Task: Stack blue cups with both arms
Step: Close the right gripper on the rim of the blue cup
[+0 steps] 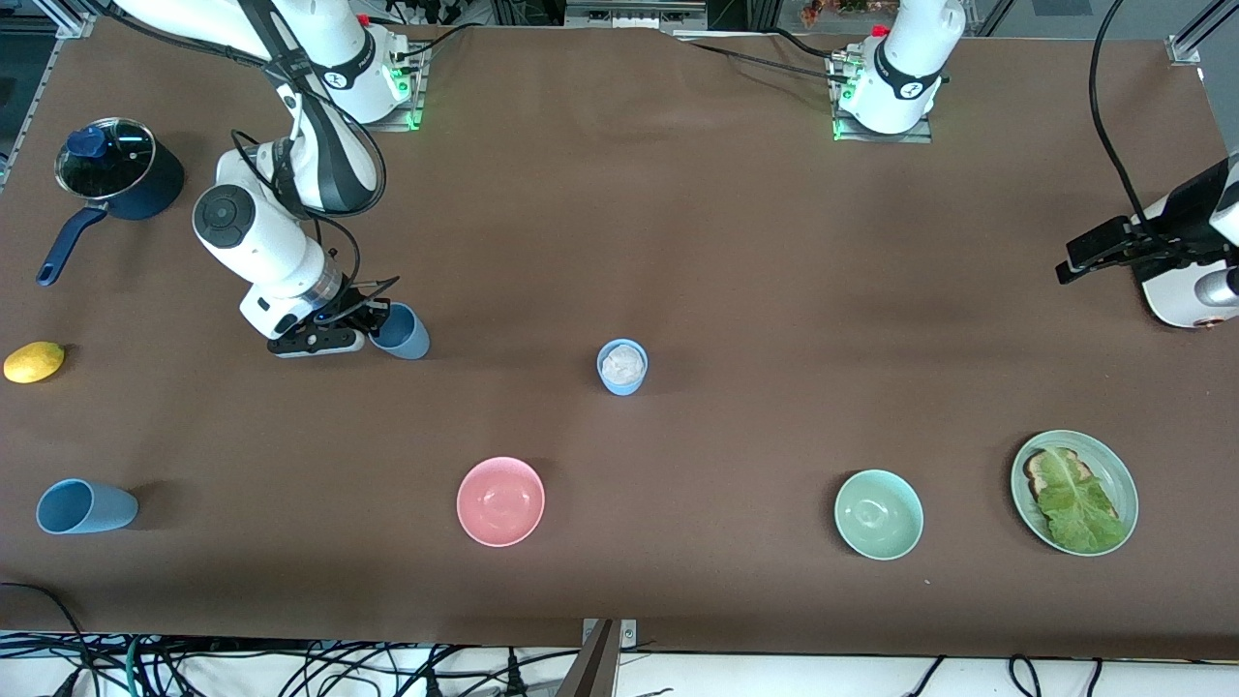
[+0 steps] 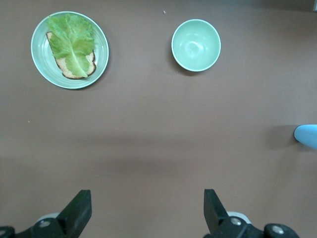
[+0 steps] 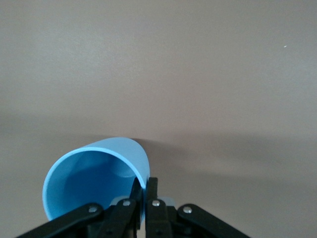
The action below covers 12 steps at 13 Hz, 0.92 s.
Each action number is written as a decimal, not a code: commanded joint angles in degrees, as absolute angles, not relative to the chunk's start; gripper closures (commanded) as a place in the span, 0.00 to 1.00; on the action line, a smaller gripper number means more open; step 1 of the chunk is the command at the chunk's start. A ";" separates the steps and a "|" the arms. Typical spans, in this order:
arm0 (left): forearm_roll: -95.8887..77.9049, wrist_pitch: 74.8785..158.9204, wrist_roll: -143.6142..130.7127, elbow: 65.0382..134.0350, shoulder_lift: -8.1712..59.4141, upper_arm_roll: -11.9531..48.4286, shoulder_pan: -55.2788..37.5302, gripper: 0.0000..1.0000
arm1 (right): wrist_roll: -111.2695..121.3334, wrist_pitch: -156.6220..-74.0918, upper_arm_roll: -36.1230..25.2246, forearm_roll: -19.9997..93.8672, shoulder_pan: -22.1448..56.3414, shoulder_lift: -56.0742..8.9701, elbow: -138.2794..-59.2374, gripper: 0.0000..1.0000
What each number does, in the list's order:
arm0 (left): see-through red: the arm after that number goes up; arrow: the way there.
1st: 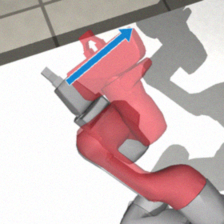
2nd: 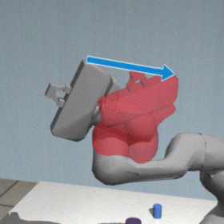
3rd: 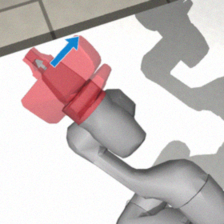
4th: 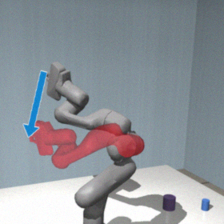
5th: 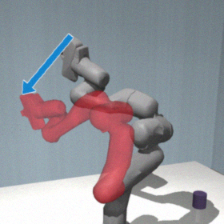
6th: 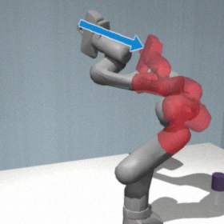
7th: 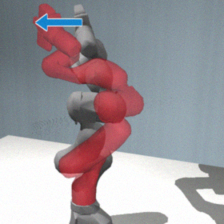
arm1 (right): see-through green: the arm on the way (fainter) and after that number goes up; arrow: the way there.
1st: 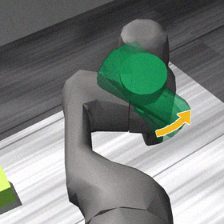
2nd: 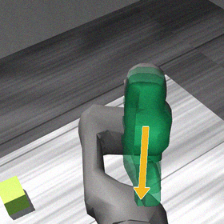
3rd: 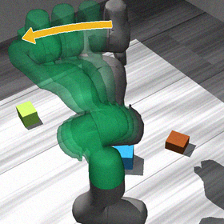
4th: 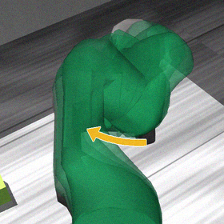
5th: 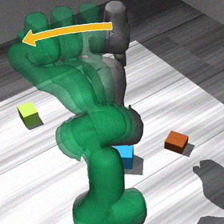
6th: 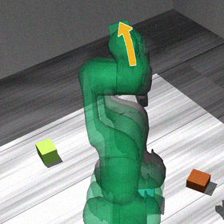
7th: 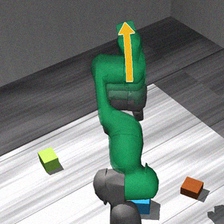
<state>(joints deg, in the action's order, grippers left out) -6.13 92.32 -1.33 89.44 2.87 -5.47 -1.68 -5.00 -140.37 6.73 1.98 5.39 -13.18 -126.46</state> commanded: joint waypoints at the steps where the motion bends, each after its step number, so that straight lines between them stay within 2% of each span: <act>1: -5.01 92.73 -0.44 91.58 -2.10 -5.54 -1.49 0.00 | -5.71 -128.10 6.94 1.93 5.45 -11.95 -118.42 1.00; 4: -4.75 92.55 0.09 90.70 -2.20 -5.10 -1.58 0.00 | -9.46 -117.19 7.64 2.20 6.15 -12.04 -110.15 1.00; 6: -4.75 92.55 5.06 90.79 -2.20 -5.10 -1.32 0.00 | -16.66 -112.96 9.57 2.20 8.25 -12.57 -105.75 1.00; 8: -4.92 92.55 9.22 90.79 -2.20 -5.10 0.52 0.00 | -26.84 -112.85 9.76 2.55 13.59 -13.35 -103.37 1.00; 12: -4.83 91.59 8.79 90.62 -2.72 -5.10 0.26 0.00 | -44.17 -113.38 9.75 2.72 22.13 -20.46 -93.80 1.00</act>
<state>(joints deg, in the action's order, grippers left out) -5.83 92.23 7.41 90.09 -1.62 -5.55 0.07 -38.20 -114.38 10.12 2.13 19.52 -15.34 -100.74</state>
